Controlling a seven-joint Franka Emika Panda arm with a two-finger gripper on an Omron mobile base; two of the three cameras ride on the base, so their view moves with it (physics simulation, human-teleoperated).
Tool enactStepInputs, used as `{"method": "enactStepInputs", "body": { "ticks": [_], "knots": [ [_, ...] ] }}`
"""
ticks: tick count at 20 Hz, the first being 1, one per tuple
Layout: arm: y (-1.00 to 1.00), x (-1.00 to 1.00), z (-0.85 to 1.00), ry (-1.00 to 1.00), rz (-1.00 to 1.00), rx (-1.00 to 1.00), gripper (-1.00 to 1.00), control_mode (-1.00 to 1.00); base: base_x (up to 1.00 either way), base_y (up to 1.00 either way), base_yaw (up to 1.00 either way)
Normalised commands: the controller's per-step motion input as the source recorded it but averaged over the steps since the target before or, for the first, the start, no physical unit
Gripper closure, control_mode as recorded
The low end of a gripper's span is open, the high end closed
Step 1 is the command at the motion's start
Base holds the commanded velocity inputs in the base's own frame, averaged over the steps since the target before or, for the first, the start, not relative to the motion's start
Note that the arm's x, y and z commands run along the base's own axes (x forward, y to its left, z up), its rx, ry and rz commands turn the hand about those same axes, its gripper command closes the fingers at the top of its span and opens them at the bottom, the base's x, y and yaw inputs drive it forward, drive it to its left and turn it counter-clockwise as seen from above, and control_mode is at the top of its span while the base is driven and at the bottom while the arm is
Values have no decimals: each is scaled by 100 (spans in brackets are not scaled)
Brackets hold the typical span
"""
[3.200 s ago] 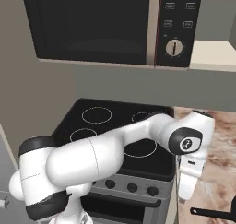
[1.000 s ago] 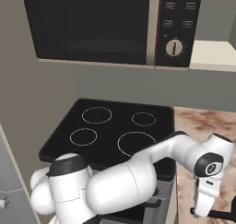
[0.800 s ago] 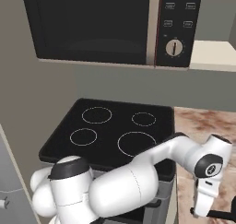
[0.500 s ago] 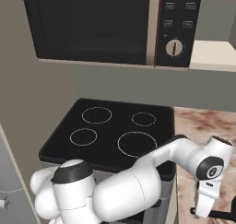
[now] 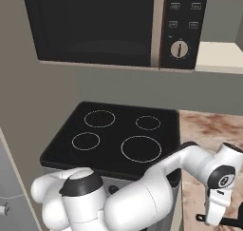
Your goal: Place the pan on the front left burner on the stove. Then place the tomato and the onion in the pan and turn on the front left burner.
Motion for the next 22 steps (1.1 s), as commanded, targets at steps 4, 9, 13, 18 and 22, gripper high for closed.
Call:
{"method": "enactStepInputs", "body": {
  "ticks": [4,9,13,18,22],
  "knots": [
    [-17,13,-15,-2,0,0,-100,-100,0,0,0],
    [-11,20,-19,0,0,0,-100,-100,0,0,0],
    [-12,12,-24,0,0,0,-100,-100,0,0,0],
    [-15,1,-25,0,0,0,-100,-100,0,0,0],
    [-16,0,-25,0,0,0,-100,-100,0,0,0]
  ]
}}
